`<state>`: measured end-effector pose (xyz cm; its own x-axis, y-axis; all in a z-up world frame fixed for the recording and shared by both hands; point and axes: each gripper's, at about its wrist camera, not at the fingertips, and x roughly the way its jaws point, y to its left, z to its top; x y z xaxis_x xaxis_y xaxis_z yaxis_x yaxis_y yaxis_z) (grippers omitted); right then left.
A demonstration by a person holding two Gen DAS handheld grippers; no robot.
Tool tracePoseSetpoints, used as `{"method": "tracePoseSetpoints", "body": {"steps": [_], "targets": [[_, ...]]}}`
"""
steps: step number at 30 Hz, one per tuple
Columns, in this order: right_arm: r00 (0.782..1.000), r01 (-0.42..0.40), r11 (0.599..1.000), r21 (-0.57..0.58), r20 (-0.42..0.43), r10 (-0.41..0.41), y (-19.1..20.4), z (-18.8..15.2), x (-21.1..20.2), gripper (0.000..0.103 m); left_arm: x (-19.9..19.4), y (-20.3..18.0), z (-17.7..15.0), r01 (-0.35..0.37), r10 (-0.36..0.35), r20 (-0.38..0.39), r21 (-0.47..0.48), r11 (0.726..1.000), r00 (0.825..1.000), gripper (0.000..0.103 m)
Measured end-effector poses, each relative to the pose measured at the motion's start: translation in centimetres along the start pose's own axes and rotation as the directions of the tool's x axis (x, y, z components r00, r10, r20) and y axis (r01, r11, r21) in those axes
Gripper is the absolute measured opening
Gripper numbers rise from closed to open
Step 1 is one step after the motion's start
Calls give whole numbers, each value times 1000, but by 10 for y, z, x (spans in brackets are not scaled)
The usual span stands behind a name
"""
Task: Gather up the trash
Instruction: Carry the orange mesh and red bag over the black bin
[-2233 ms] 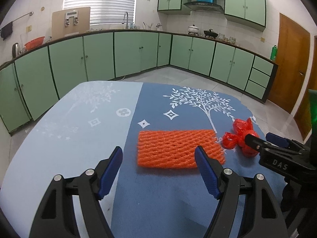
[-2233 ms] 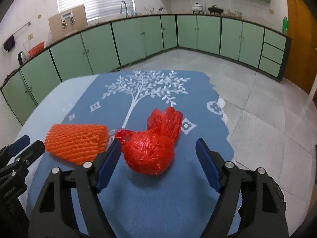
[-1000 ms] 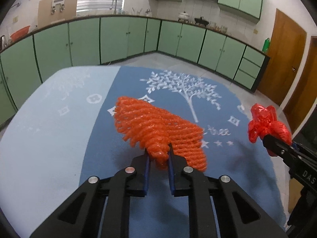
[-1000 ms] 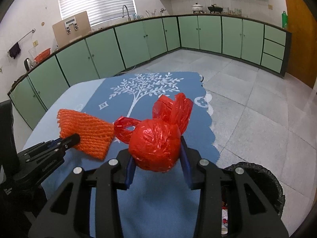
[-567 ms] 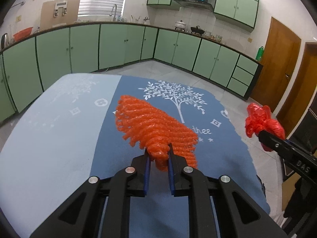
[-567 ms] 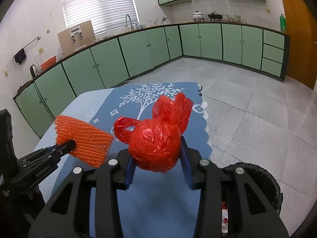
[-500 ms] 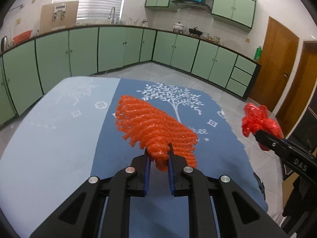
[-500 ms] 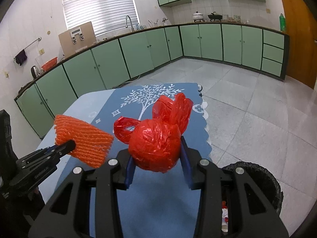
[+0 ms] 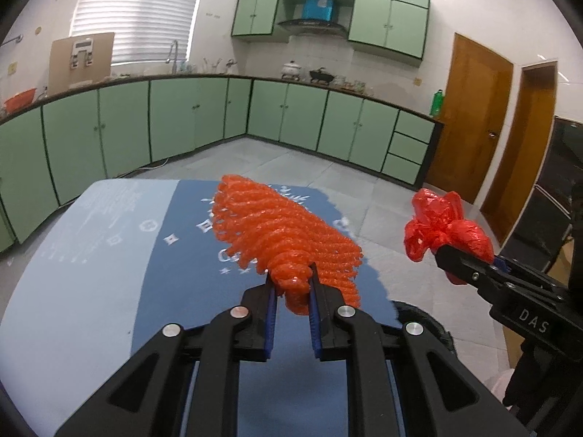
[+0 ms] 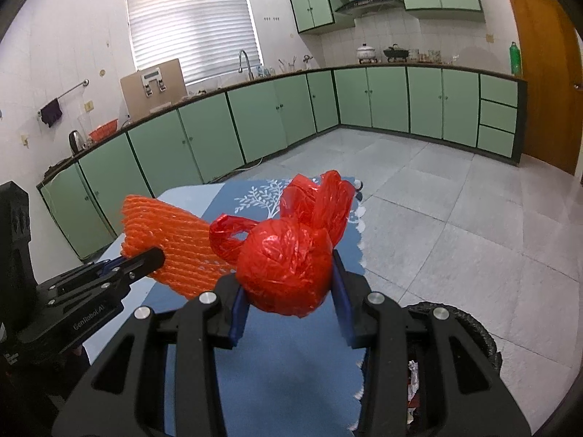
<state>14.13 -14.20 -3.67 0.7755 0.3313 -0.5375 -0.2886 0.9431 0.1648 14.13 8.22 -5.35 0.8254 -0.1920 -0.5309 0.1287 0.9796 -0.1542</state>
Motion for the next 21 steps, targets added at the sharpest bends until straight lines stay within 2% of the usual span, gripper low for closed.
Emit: {"method": "tracePoseSetpoints", "body": {"steps": [11, 21], "targets": [[998, 48, 999, 2, 37, -48, -12, -7, -41, 38, -17, -38, 2, 64, -66, 22, 50, 997, 998, 15], [990, 126, 991, 44, 60, -128, -48, -23, -80, 38, -17, -79, -1, 139, -141, 11, 109, 984, 990, 15]]}}
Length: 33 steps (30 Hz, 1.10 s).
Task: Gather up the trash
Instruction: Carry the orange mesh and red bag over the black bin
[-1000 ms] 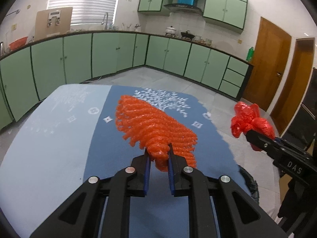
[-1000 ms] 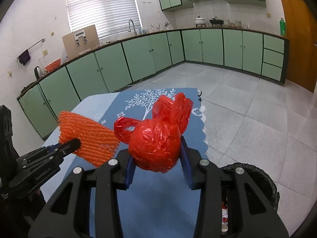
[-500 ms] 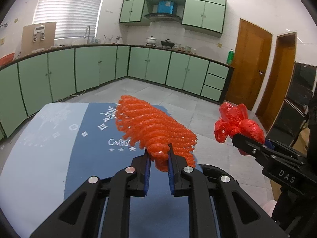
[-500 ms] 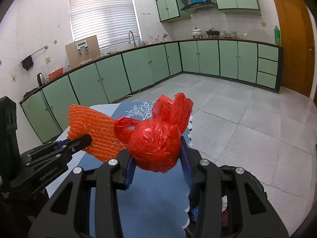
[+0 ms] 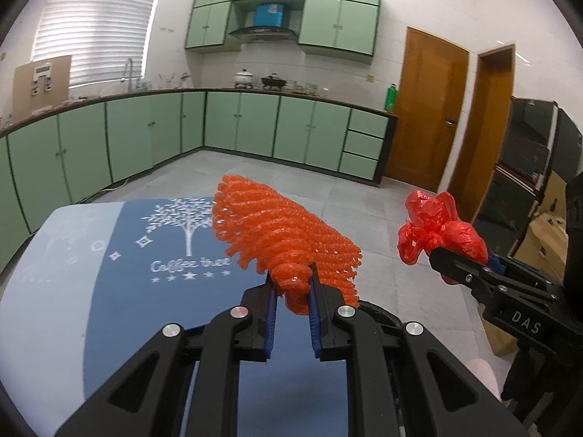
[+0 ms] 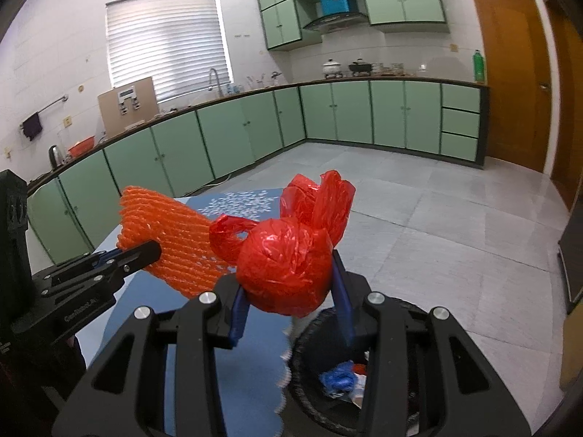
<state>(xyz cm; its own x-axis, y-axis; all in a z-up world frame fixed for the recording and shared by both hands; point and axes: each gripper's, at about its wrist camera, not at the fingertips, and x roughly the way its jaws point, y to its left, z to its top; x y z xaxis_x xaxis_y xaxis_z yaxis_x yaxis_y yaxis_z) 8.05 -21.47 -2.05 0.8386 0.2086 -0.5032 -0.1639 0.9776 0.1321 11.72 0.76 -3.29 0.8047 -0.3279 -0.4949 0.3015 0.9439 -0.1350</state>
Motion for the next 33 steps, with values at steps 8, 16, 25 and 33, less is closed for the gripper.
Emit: {"method": "tracePoseSetpoints", "body": {"steps": [8, 16, 25, 33], "targets": [[997, 75, 997, 35, 9, -76, -39, -13, -22, 39, 6, -38, -5, 64, -63, -15, 48, 997, 998, 15], [991, 137, 989, 57, -6, -137, -67, -32, -36, 39, 22, -67, -12, 126, -122, -50, 89, 988, 991, 15], [983, 182, 981, 74, -32, -180, -90, -47, -35, 39, 43, -91, -20, 161, -150, -92, 125, 979, 984, 15], [977, 204, 973, 104, -77, -197, -108, -59, -19, 39, 66, -103, -26, 172, -154, -128, 146, 974, 980, 15]]}}
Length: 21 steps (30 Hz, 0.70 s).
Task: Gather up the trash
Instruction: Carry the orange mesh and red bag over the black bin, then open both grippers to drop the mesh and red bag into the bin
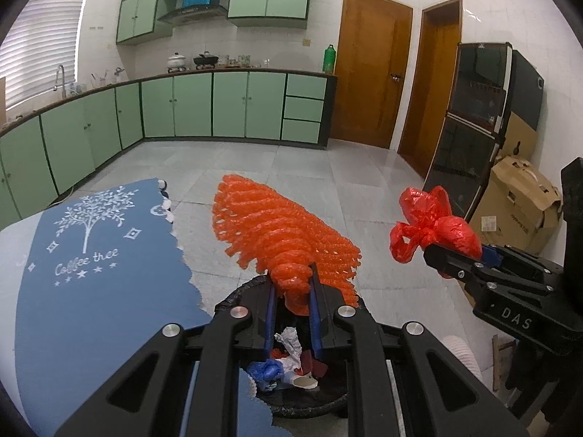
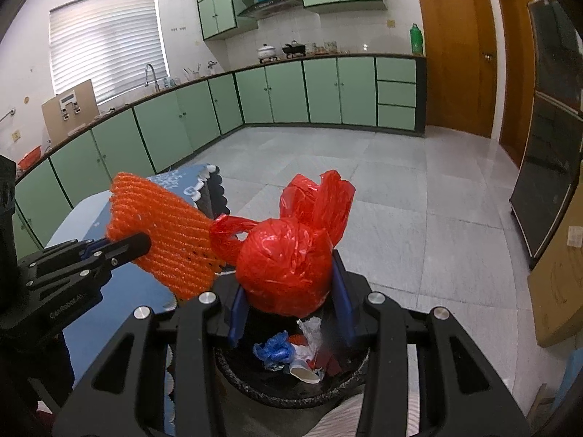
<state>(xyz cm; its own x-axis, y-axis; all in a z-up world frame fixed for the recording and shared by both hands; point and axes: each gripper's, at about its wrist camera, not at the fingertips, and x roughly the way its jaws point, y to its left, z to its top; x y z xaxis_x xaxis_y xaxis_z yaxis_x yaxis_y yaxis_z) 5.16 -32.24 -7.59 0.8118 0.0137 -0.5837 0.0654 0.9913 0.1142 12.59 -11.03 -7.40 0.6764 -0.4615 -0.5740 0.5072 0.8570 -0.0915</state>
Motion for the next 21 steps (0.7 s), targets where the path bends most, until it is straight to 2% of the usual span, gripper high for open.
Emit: {"method": "tracePoseSetpoints", "body": {"steps": [10, 12, 14, 17, 21], "targets": [[998, -4, 1000, 14, -61, 5, -6, -1, 39, 39, 41, -2, -5, -10, 10, -60, 7, 1000, 998, 16], [997, -2, 1000, 13, -73, 3, -6, 0, 46, 42, 47, -2, -6, -11, 11, -70, 5, 1000, 998, 18], [997, 1, 1000, 10, -82, 0, -5, 2, 51, 43, 53, 0, -7, -12, 12, -83, -1, 1000, 997, 23], [996, 8, 1000, 10, -94, -7, -7, 5, 59, 50, 62, 2, -6, -12, 10, -100, -11, 1000, 995, 32], [995, 14, 1000, 8, -102, -14, -10, 6, 68, 60, 68, 8, -7, -20, 18, -107, -21, 1000, 994, 35]]}}
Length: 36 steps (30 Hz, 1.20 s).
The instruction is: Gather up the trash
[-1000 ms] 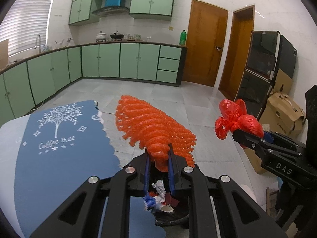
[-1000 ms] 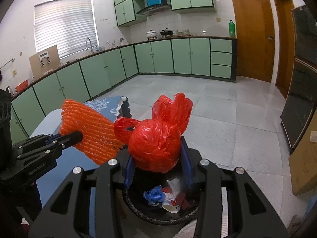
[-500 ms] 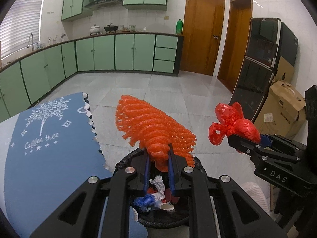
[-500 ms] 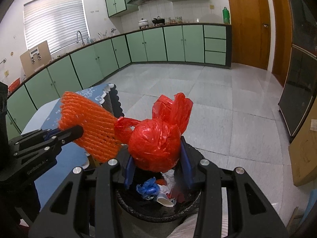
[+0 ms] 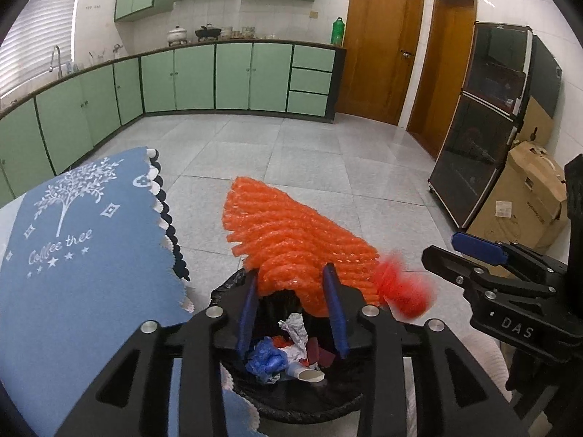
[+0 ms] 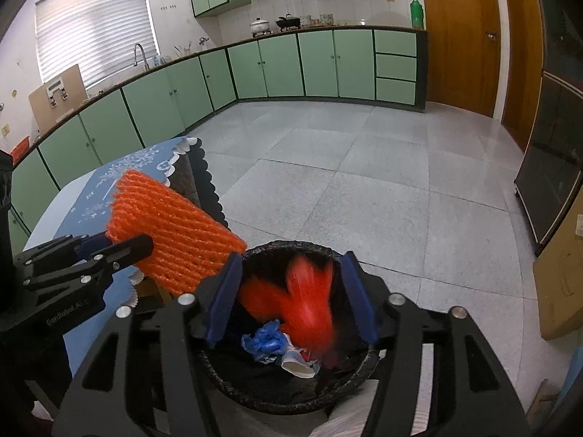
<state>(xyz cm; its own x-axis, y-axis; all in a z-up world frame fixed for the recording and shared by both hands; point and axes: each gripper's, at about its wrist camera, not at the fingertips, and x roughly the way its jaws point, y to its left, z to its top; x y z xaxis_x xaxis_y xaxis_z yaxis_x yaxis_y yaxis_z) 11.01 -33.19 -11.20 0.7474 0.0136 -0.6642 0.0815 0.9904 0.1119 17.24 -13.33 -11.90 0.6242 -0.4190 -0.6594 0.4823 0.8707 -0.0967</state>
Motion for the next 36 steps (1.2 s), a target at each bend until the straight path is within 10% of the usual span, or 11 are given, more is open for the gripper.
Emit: {"method": "tracePoseSetpoints", "body": {"steps": [8, 36], "targets": [[1000, 5, 1000, 7, 3, -5, -1, 2, 4, 67, -1, 13, 5, -12, 13, 8, -41, 999, 1000, 64], [992, -52, 998, 17, 114, 50, 20, 12, -66, 95, -72, 37, 11, -46, 55, 120, -72, 996, 991, 90]]}}
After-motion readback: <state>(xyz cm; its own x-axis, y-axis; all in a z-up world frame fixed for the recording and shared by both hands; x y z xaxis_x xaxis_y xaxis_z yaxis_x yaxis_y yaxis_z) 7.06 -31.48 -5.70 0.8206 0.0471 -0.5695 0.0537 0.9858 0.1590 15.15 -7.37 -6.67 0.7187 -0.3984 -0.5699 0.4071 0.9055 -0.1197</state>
